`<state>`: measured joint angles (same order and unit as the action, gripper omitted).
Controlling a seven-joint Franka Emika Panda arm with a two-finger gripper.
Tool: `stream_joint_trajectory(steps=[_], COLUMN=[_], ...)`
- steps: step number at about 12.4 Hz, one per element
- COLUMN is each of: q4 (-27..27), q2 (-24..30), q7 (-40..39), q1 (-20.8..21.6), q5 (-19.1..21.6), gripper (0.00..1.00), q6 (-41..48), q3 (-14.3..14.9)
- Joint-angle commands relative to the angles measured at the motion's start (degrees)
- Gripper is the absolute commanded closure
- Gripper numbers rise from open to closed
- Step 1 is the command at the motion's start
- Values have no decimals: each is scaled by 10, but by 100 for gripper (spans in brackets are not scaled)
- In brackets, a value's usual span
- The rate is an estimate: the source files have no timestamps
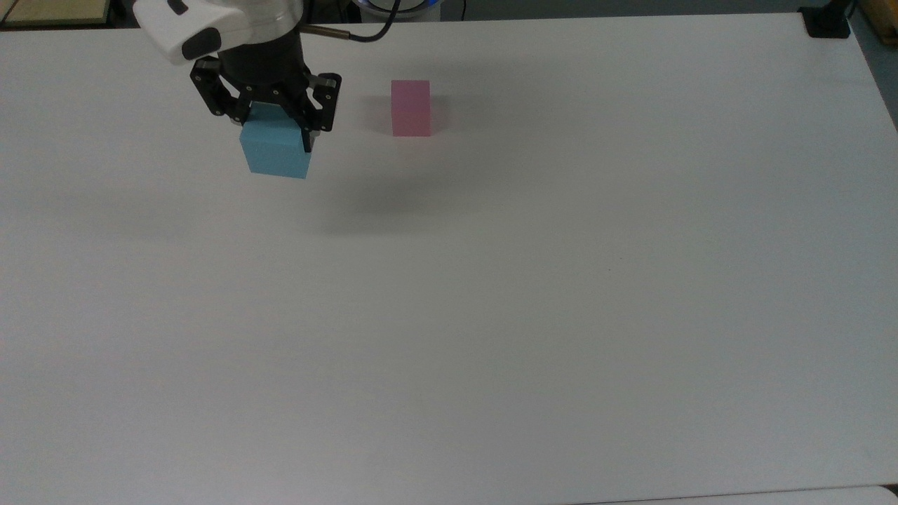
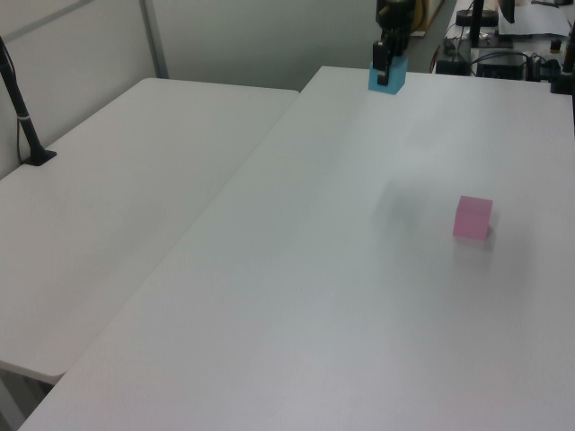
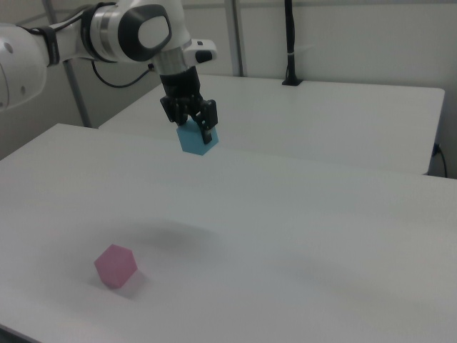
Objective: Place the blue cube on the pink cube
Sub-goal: 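Lift the light-blue cube and carry it toward the pink cube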
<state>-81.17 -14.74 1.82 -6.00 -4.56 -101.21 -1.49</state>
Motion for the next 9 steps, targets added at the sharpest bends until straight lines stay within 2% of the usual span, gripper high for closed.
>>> stream_joint_trajectory(steps=[1,2,3,4,5,6,9], q4=[1,-33,-86,-147,-227,-278,-382], q2=[12,37,85,135,205,252,346], q7=[6,6,5,0,-8,-9,-5], q1=[1,4,8,14,41,53,100], q5=[9,12,15,15,17,18,19], gripper=[79,79,79,79,79,79,79], q6=[14,12,10,5,1,1,4], q3=[-1,-2,-2,-2,-2,-1,3])
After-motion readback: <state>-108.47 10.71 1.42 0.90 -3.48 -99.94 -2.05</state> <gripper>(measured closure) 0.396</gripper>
